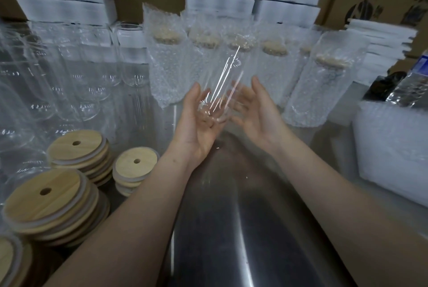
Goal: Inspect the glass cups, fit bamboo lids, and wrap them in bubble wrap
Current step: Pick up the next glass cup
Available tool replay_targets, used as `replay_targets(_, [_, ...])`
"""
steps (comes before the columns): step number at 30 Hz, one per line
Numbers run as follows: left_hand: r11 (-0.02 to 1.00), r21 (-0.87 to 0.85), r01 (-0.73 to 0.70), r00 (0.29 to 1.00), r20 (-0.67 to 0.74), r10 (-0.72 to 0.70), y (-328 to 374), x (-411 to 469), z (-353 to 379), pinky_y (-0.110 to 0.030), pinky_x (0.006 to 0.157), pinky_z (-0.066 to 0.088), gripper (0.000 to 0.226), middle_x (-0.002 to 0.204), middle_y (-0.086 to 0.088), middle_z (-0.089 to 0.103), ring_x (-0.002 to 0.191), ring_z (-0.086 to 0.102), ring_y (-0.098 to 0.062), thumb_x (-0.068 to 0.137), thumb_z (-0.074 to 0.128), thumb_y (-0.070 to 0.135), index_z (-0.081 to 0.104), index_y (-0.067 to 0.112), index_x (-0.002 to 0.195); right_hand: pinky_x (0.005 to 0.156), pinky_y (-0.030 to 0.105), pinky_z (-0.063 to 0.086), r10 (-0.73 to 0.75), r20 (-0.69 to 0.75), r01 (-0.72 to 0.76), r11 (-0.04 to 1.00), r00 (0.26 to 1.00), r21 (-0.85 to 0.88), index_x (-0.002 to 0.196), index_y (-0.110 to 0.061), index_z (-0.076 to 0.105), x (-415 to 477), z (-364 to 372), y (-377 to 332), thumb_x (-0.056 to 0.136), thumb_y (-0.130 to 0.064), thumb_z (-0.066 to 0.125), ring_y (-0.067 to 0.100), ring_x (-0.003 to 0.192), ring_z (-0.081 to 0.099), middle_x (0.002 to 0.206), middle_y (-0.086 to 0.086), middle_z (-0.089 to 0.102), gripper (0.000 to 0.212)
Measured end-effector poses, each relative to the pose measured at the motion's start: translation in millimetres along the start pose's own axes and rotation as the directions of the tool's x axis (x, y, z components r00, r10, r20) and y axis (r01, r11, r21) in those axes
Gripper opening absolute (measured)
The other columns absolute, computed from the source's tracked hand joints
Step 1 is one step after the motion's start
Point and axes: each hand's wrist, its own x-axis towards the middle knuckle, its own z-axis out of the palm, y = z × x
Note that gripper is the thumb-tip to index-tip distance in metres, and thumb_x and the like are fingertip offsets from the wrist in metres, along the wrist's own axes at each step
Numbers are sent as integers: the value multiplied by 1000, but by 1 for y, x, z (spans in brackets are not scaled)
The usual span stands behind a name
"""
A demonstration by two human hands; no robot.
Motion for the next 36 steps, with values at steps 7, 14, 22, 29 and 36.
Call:
replay_targets(7, [936, 322, -141, 989, 7, 147, -2, 2, -4, -34, 82, 50, 38, 101, -16, 64, 91, 62, -24, 96, 51, 29, 61, -2, 116, 98, 38, 48, 44, 39, -45, 999, 998, 14, 147, -12, 39, -6, 6, 12, 95, -48, 47, 23, 122, 56, 138, 13, 57, 63])
replay_targets(14, [885, 440, -152, 981, -45, 191, -5, 4, -4, -50, 101, 45, 43, 131, -22, 60, 122, 57, -37, 96, 55, 21, 52, 0, 134, 83, 45, 54, 2, -3, -2, 998, 1000, -59, 135, -9, 48, -9, 3, 9, 98, -38, 53, 26, 93, 68, 121, 15, 65, 47])
replay_targets(22, [764, 578, -286, 939, 9, 345, -9, 0, -3, -3, 70, 45, 61, 123, 10, 58, 95, 62, 15, 88, 63, 35, 45, 14, 142, 101, 39, 48, -100, 27, 104, 962, 995, -252, 141, -17, 47, -14, 5, 13, 95, -20, 62, 19, 110, 64, 131, 11, 62, 48])
replay_targets(29, [729, 609, -311, 929, 35, 368, -7, -3, -1, -5, 77, 45, 80, 128, 1, 55, 109, 58, 4, 74, 78, 38, 43, 14, 142, 98, 30, 49, -143, 94, 165, 939, 985, -300, 140, -16, 46, -18, 2, 8, 93, -3, 61, 17, 112, 62, 137, 14, 54, 52])
replay_targets(36, [682, 656, -323, 911, 21, 412, -6, -5, 0, -33, 109, 42, 72, 135, 0, 53, 129, 50, -12, 74, 69, 40, 46, 20, 139, 86, 22, 53, -148, 122, 178, 941, 981, -288, 142, -15, 46, -17, 2, 11, 88, -4, 68, 13, 115, 63, 135, 8, 57, 59])
